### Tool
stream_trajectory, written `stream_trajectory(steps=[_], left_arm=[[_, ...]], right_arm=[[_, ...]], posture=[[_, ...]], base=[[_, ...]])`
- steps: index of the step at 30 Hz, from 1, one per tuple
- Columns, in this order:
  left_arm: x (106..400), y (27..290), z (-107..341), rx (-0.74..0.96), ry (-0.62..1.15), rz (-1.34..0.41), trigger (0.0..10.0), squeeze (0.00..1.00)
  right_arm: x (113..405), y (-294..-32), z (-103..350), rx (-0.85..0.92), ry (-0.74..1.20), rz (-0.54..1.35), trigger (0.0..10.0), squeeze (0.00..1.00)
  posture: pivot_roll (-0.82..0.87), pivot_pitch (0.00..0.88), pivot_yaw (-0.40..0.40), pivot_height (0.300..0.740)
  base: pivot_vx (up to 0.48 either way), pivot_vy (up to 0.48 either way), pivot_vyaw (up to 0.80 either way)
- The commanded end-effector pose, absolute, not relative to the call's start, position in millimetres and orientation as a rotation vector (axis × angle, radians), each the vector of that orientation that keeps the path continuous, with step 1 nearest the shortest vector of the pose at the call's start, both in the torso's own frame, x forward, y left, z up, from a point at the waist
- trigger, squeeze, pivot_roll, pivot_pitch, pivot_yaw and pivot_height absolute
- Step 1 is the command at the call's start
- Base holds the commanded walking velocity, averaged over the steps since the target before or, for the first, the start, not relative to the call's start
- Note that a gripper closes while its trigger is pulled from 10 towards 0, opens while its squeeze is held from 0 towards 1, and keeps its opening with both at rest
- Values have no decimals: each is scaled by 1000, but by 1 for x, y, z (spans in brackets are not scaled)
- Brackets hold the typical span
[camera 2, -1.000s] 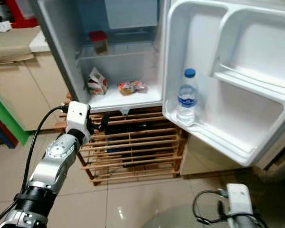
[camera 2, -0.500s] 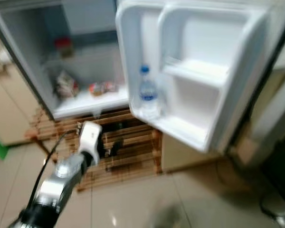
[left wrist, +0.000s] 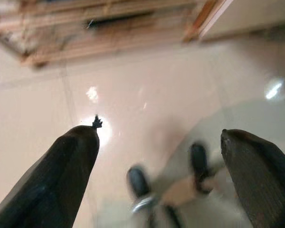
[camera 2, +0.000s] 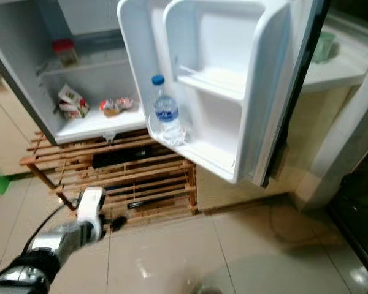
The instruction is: Restocking fridge
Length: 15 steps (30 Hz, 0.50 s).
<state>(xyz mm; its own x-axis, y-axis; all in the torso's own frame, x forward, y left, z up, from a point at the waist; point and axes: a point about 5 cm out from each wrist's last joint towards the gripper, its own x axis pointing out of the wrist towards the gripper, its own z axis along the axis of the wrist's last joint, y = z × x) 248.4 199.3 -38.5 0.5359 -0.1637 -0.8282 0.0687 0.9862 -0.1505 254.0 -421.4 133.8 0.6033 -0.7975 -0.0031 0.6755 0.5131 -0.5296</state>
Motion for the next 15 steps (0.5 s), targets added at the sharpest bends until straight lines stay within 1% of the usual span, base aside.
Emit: stream_trajectory(steps=[1, 2, 4, 5, 7, 9, 11, 12, 14, 15], left_arm=[[253, 205, -36, -27, 987, -121, 10000, 0], [254, 205, -35, -15, 984, -120, 10000, 0], [259, 200, -33, -65, 974, -140, 10000, 0], [259, 200, -33, -65, 974, -140, 10000, 0], [262, 195, -31, -31, 976, -186, 10000, 0], [260, 195, -33, -12, 990, -197, 10000, 0], [250, 197, -41, 16, 1032, -208, 10000, 0], [250, 197, -41, 16, 1032, -208, 10000, 0], [238, 202, -49, 48, 1077, -211, 10000, 0], [238, 202, -49, 48, 1077, -211, 10000, 0]], right_arm=[[276, -408, 149, -511, 186, -851, 10000, 0], [281, -407, 152, -506, 175, -847, 10000, 0], [290, -402, 159, -502, 155, -837, 10000, 0], [290, -402, 159, -502, 155, -837, 10000, 0], [303, -393, 166, -483, 125, -814, 10000, 0], [307, -389, 168, -473, 114, -802, 10000, 0], [317, -380, 174, -441, 83, -765, 10000, 0], [317, -380, 174, -441, 83, -765, 10000, 0], [327, -367, 177, -393, 56, -695, 10000, 0], [327, -367, 177, -393, 56, -695, 10000, 0]], posture=[[-172, 0, 81, 740], [-171, 0, 80, 740], [-165, 0, 79, 740], [-165, 0, 79, 740], [-164, 0, 81, 740], [-163, 0, 82, 740], [-163, 0, 85, 740], [-163, 0, 85, 740], [-161, 0, 86, 740], [-161, 0, 86, 740]], base=[[0, 0, 0], [0, 0, 0], [0, 0, 0], [0, 0, 0], [0, 0, 0], [0, 0, 0], [0, 0, 0], [0, 0, 0], [0, 0, 0], [0, 0, 0]])
